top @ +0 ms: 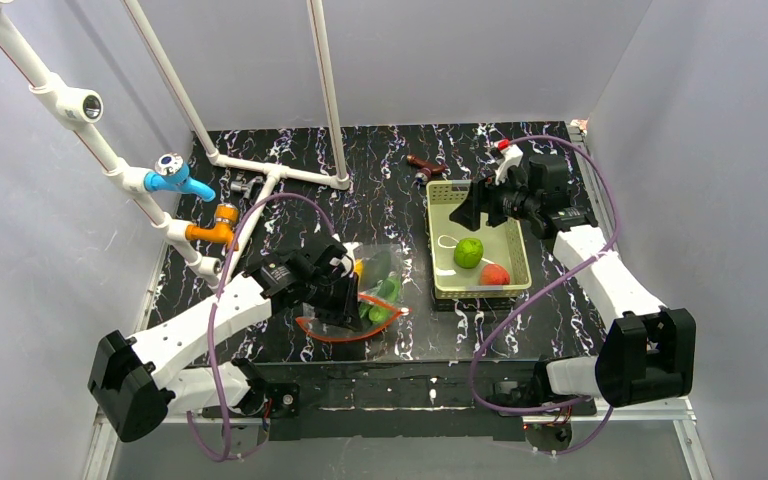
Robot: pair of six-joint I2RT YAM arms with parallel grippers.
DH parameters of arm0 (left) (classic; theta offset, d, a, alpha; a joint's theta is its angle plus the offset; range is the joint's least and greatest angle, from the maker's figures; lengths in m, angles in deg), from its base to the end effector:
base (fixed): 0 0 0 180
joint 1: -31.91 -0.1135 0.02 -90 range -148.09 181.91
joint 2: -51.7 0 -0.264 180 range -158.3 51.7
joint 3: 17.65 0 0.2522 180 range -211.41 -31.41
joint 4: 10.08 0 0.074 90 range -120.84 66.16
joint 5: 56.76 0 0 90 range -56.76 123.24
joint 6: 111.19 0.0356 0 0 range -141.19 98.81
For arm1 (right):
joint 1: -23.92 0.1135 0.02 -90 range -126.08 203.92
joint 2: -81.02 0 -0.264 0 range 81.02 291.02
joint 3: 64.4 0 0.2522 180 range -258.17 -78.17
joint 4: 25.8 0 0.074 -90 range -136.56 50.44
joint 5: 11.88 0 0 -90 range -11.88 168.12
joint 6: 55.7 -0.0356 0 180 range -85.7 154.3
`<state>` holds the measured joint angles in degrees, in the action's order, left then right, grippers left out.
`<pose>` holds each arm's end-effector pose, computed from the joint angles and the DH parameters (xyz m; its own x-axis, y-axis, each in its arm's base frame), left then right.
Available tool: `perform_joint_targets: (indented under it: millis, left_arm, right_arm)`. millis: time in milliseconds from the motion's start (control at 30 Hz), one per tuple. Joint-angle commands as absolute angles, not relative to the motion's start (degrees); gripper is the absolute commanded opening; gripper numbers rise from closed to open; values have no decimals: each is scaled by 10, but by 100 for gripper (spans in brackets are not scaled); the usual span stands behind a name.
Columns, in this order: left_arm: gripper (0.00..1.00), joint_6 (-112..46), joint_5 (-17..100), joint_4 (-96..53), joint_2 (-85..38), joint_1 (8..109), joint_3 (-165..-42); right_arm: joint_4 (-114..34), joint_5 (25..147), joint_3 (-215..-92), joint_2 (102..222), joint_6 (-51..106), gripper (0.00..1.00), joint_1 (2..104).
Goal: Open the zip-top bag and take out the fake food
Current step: Pick up the fake vegetable from the zipper food storage bag.
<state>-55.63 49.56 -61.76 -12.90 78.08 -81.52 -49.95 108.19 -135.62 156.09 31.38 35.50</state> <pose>0.1485 -0.1692 0.2631 -0.9112 0.1655 -0.3772 0.3585 0.7694 -0.5286 0.2865 0.0769 0.3024 -0.4902 -0.0555 -0.8698 -0.5829 0.7628 0.2799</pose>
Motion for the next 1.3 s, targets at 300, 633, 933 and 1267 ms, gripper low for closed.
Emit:
perform_joint_targets:
  millis: [300,633,933,1267]
  left_arm:
    - [0,-528,669,-713,-100,777,-825]
    - [0,-492,696,-789,-66,776,-834]
    - [0,-456,755,-811,0,777,-881]
    - [0,-505,716,-636,-64,776,-908]
  right_arm:
    - [-490,1225,-1374,1558,283,84,341]
    - [-506,1261,-1387,1571,283,84,341]
    - [-513,1289,-1387,1558,333,84,328]
    - [-539,1308,-1403,1548,333,84,292]
